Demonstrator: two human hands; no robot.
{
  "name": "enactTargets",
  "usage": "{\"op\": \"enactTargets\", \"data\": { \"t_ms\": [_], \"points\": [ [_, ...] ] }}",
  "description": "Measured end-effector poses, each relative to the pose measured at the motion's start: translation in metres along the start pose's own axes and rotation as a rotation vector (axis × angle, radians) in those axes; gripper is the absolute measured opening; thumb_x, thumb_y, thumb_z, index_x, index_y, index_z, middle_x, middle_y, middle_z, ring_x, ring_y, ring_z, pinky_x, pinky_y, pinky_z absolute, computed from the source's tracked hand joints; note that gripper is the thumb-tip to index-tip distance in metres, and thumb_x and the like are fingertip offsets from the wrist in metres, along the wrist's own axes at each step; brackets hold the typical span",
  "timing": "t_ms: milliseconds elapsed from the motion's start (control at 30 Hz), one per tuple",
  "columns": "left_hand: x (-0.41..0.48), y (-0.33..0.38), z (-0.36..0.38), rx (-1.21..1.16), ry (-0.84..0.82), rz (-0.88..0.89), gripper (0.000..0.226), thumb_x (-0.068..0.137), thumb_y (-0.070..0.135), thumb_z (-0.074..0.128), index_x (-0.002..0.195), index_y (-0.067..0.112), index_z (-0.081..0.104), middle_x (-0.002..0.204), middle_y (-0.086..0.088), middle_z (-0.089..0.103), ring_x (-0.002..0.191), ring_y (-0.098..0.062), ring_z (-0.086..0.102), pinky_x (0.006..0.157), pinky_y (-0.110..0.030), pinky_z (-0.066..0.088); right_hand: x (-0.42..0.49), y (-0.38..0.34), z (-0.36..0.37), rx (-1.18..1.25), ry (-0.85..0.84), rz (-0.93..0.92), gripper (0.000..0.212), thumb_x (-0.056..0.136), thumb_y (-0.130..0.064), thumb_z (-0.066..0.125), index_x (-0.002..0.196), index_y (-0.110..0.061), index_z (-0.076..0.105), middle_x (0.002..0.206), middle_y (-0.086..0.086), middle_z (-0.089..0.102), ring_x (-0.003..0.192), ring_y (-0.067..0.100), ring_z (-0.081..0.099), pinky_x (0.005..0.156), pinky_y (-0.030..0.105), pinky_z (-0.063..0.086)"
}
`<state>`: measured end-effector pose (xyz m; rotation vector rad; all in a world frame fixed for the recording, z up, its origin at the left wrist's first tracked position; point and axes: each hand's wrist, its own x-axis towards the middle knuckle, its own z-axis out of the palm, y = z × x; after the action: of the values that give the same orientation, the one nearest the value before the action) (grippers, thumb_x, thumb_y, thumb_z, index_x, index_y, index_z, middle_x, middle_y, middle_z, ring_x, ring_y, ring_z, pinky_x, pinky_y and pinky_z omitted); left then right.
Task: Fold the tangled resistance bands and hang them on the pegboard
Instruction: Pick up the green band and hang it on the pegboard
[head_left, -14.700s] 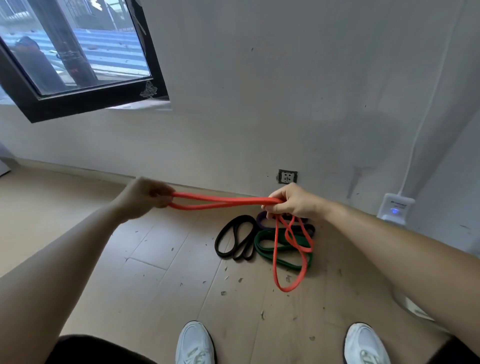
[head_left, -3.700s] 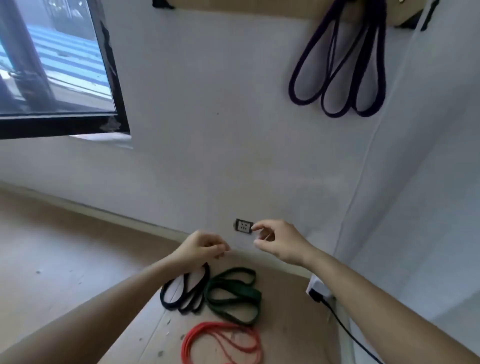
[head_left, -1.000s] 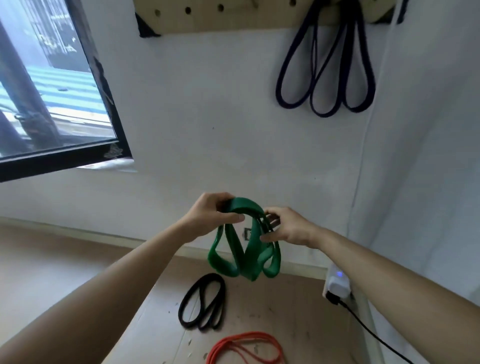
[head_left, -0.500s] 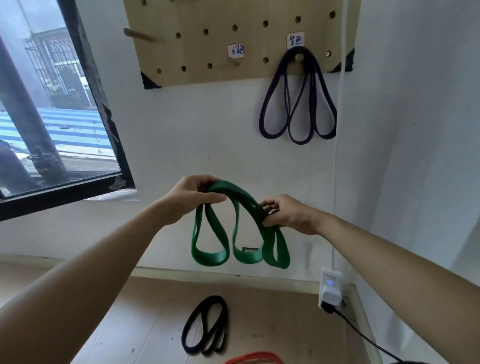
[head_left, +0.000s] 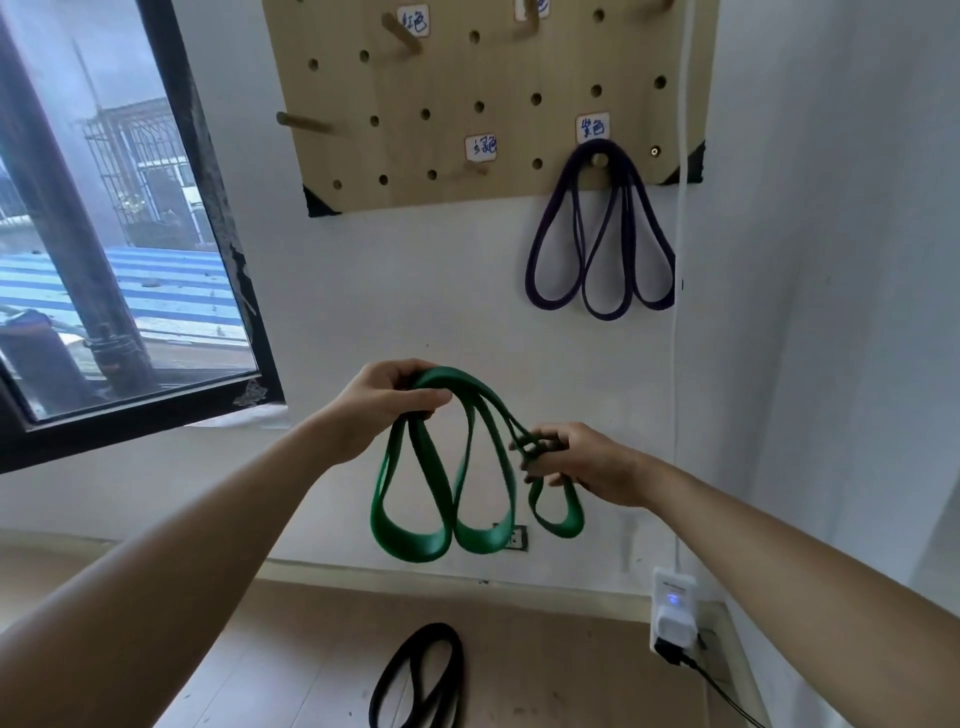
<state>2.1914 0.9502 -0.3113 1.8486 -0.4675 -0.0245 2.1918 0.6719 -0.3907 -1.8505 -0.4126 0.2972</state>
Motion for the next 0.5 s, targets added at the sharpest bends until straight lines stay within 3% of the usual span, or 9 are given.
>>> {"op": "enactTargets", "data": {
  "t_ms": [167,333,500],
  "points": [
    [0.006,0.004,0.011,-0.013,0.008,0.021,0.028,0.086,0.011,0.078,0.113,0.008,0.073,0.091,-0.004,0.074,0.084,-0.016,0.067,0.076,-0.026,0.053,0.012,-0.031,0.016,0.147,-0.033,-0.163,0.048,0.088,-0.015,0.077,0.132,-0.023,0.062,0.127,0.006,0.069,0.12,0.019,0.064,0.105,0.036,0.049],
    [0.02,0.015,0.014,-0.164,0.106,0.052,0.025,0.088,0.012,0.076,0.113,0.008,0.074,0.094,-0.009,0.074,0.083,-0.02,0.066,0.079,-0.029,0.053,0.037,-0.077,0.023,0.122,0.094,-0.287,0.035,0.09,-0.02,0.077,0.119,-0.01,0.063,0.095,0.006,0.064,0.089,0.017,0.064,0.084,0.03,0.052],
    [0.042,0.044,0.002,-0.233,0.182,0.102,0.021,0.091,0.021,0.074,0.108,0.008,0.076,0.081,-0.006,0.065,0.074,-0.018,0.06,0.072,-0.026,0.052,0.053,-0.125,0.0,0.036,0.112,-0.339,0.034,0.091,-0.035,0.074,0.118,-0.016,0.063,0.091,-0.003,0.064,0.081,0.011,0.063,0.079,0.031,0.053]
  ]
}}
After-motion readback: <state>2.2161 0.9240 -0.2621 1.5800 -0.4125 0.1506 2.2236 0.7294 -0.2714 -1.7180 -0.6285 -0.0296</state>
